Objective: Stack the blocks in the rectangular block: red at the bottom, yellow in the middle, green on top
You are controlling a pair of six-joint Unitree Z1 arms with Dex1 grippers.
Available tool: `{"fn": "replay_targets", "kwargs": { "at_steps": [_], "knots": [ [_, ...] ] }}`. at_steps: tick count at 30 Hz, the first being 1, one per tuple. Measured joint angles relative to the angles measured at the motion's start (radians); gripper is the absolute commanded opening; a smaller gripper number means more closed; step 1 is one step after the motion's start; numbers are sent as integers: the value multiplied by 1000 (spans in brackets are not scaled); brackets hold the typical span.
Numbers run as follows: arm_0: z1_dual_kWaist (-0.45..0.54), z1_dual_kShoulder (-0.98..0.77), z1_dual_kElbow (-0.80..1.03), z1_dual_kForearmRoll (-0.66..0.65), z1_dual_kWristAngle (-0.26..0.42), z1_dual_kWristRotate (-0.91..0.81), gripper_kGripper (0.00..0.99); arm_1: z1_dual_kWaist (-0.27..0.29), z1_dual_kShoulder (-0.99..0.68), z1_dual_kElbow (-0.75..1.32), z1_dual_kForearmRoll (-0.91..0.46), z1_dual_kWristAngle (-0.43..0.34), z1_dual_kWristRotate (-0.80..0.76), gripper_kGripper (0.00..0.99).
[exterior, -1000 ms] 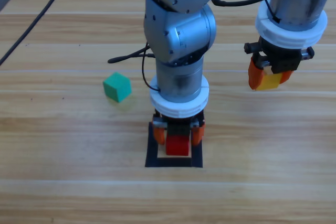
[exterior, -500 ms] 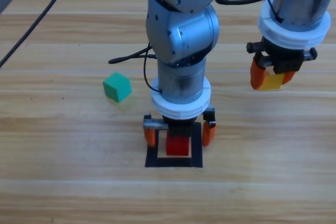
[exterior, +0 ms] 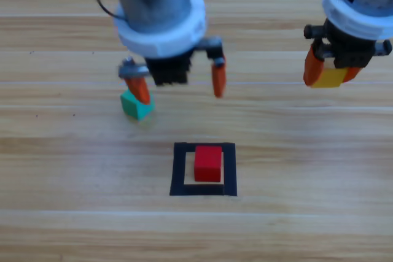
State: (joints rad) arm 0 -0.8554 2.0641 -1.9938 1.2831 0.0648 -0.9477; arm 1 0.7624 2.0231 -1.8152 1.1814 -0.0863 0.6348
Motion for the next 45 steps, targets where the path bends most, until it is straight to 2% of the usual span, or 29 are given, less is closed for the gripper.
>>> {"fn": "replay_targets", "kwargs": {
  "at_steps": [4,10,13,16,18,21,25,29,45],
  "knots": [
    [50,-83,5,30,38,148,990,44,-3,0,0,2,54,0],
    [180,-145,23,30,49,487,990,107,19,-30,0,81,146,0],
    [249,-149,22,29,49,638,990,140,55,-112,28,83,171,0],
    [308,-163,29,-6,49,767,990,170,132,-280,116,84,198,0],
    [344,-173,29,-28,35,841,990,188,191,-390,191,84,215,0],
    [403,-181,29,-38,-35,933,990,213,290,-515,271,84,242,0],
    [490,-181,48,-39,-139,1003,990,238,381,-565,295,90,283,0],
    [555,-174,65,-39,-183,1027,990,251,422,-606,303,108,305,0],
    [592,-143,101,-58,-218,1048,990,260,509,-642,304,116,341,0]
  ]
}}
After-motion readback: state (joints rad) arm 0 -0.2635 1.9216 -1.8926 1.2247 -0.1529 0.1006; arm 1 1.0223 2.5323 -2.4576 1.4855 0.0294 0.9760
